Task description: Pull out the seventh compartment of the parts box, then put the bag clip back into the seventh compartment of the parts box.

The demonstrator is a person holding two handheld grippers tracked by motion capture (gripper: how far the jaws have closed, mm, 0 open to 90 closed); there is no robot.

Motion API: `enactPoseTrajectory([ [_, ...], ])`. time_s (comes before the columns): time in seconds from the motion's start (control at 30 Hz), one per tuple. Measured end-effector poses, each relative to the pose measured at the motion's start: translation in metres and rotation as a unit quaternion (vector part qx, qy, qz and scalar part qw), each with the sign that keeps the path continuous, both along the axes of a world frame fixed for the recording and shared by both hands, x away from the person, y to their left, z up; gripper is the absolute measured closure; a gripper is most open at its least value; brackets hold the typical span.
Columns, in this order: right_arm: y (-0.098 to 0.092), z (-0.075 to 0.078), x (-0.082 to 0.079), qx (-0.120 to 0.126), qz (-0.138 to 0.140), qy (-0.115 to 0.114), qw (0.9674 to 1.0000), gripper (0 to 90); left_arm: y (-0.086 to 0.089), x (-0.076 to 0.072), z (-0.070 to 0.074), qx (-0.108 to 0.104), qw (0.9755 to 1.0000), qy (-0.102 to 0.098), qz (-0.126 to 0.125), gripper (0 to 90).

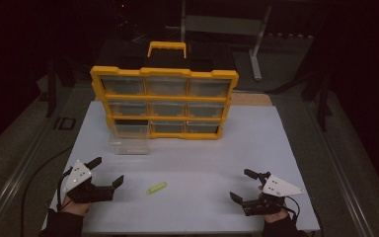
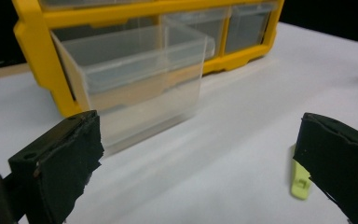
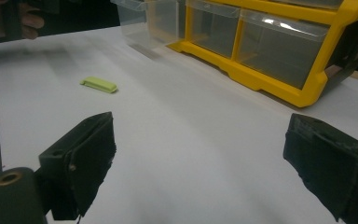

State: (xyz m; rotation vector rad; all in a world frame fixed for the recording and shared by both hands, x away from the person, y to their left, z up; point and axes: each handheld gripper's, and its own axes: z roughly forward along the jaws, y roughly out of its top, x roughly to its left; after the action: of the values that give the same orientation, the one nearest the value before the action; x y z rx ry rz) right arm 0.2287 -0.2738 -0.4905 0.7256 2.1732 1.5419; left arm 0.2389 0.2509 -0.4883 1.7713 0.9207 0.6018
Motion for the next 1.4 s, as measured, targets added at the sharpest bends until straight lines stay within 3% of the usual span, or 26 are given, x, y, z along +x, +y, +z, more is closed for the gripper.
enactPoseTrajectory([
  [0.23,0.000,0.000,0.000,0.000,-0.002,0.002,1.0000,9.0,0.001,0.000,-0.007,-0.008,0.9999,0.011,0.007,0.5],
  [0.4,0.000,-0.001,0.001,0.000,-0.001,0.003,1.0000,9.0,0.004,-0.001,-0.009,-0.008,0.9996,-0.004,0.027,0.6],
  [0.67,-0.002,-0.001,0.003,-0.003,-0.013,0.010,0.9999,9.0,0.006,-0.001,-0.012,-0.008,0.9978,-0.011,0.064,1.1],
  [0.9,-0.002,-0.002,0.004,-0.003,-0.016,0.014,0.9998,9.0,0.009,-0.001,-0.013,-0.026,0.9975,-0.009,0.065,1.4],
  [1.1,-0.002,-0.002,0.004,-0.002,-0.015,0.015,0.9998,9.0,0.009,-0.002,-0.011,-0.025,0.9971,-0.021,0.069,1.4],
  [1.4,-0.004,0.001,0.004,-0.005,-0.032,0.018,0.9993,9.0,0.009,-0.003,-0.011,-0.023,0.9969,-0.021,0.072,1.3],
])
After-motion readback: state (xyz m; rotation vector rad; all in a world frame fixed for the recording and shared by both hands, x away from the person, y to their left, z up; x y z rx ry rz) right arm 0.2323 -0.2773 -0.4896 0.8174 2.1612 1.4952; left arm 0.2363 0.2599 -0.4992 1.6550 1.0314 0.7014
